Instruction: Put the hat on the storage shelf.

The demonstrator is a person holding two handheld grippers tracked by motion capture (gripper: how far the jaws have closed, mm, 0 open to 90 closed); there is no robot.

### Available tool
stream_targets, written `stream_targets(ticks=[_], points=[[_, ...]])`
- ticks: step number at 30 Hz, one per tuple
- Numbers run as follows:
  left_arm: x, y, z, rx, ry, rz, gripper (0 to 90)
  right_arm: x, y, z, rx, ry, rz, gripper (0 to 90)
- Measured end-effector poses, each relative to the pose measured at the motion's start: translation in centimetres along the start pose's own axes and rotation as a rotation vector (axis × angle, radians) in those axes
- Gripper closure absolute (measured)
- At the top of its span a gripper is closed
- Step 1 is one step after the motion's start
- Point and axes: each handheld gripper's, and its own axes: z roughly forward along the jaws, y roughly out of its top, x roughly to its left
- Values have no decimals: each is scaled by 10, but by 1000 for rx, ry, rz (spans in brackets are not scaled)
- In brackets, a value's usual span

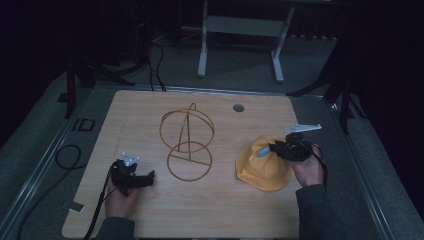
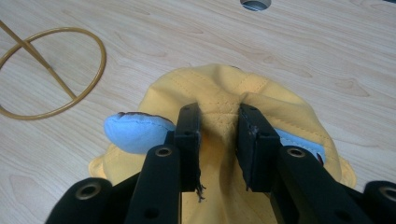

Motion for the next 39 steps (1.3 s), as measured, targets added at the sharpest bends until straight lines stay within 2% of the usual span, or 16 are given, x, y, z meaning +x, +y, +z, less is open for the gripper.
stream_targets(ticks=[6, 12, 15, 21, 39], points=[[0, 0, 0, 0, 0, 1, 9, 3, 5, -1, 18, 5, -38, 713], [0, 0, 0, 0, -1, 1, 8, 5, 9, -3, 20, 17, -54, 713], [0, 0, 0, 0, 0, 3, 8, 7, 15, -4, 29, 40, -83, 713], [0, 0, 0, 2, 0, 4, 8, 10, 20, -8, 22, 67, -99, 714], [0, 0, 0, 2, 0, 2, 8, 23, 46, -18, 67, 99, -239, 714]])
